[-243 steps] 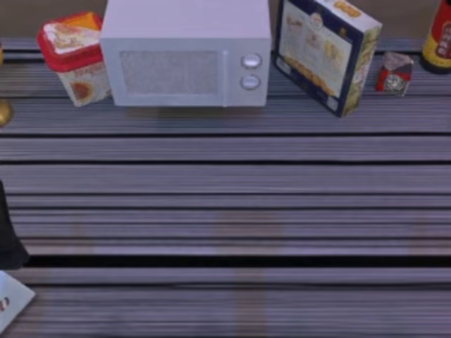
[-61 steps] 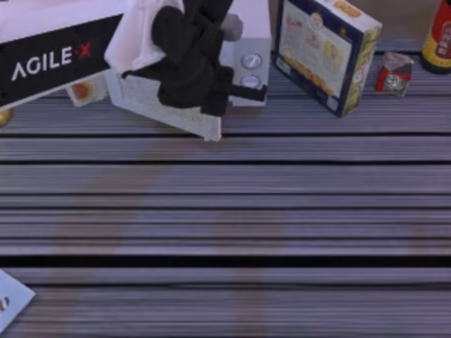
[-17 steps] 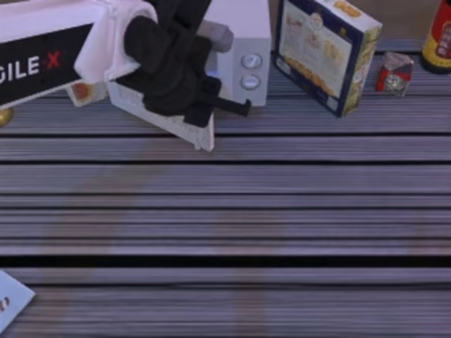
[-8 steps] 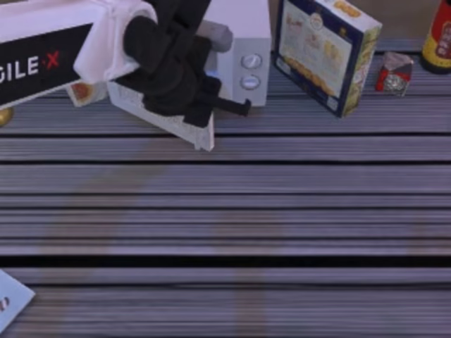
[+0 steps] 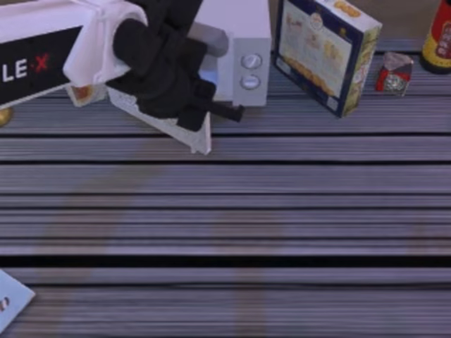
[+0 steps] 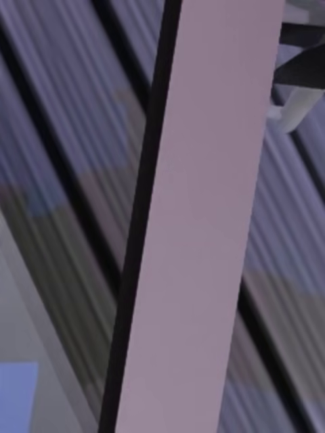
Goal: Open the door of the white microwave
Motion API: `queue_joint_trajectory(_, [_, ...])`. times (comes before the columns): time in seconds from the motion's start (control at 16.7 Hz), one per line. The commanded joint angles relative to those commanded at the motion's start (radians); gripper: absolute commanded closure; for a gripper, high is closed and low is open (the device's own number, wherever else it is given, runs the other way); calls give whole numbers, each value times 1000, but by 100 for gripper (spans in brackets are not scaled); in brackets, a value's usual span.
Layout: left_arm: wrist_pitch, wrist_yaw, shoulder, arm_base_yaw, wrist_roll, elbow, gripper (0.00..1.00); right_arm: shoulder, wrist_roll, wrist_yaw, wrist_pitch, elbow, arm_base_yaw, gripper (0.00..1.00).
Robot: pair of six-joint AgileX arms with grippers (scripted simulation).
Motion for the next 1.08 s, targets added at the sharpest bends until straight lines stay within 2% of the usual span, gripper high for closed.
queue_joint_trajectory(0.3, [15, 47, -47, 29, 87, -58, 100, 0, 0, 0, 0, 0, 0, 0])
queue_joint_trajectory(1.08, [15, 47, -47, 29, 87, -58, 100, 0, 0, 0, 0, 0, 0, 0])
